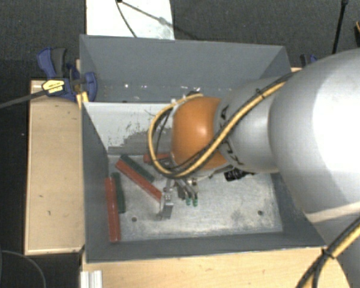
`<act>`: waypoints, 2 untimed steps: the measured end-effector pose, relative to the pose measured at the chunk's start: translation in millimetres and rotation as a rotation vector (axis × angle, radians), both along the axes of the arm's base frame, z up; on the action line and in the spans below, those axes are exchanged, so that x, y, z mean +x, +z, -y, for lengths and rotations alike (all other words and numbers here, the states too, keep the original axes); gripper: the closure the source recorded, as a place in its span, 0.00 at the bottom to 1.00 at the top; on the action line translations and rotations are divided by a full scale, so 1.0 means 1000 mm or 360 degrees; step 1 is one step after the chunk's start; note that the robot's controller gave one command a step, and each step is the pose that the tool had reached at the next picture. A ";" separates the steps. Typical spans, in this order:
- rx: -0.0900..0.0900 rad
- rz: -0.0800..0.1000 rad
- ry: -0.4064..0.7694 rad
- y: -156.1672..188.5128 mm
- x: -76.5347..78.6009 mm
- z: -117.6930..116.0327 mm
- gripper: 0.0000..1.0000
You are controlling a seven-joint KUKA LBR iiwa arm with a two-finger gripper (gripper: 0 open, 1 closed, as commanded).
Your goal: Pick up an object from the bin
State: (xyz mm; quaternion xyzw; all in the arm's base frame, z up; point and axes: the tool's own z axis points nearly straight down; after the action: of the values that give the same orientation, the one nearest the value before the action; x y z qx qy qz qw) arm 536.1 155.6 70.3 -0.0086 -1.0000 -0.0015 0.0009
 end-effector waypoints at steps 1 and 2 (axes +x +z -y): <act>-0.0004 0.0005 -0.0014 0.000 0.003 0.005 1.00; 0.0002 0.0020 0.0077 0.129 0.015 -0.028 1.00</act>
Offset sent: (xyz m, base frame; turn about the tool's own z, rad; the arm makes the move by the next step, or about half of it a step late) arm 0.0000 0.0000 0.0000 0.0000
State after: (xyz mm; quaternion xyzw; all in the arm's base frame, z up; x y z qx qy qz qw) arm 551.0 183.8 198.9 0.0155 -0.9999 -0.0020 -0.0054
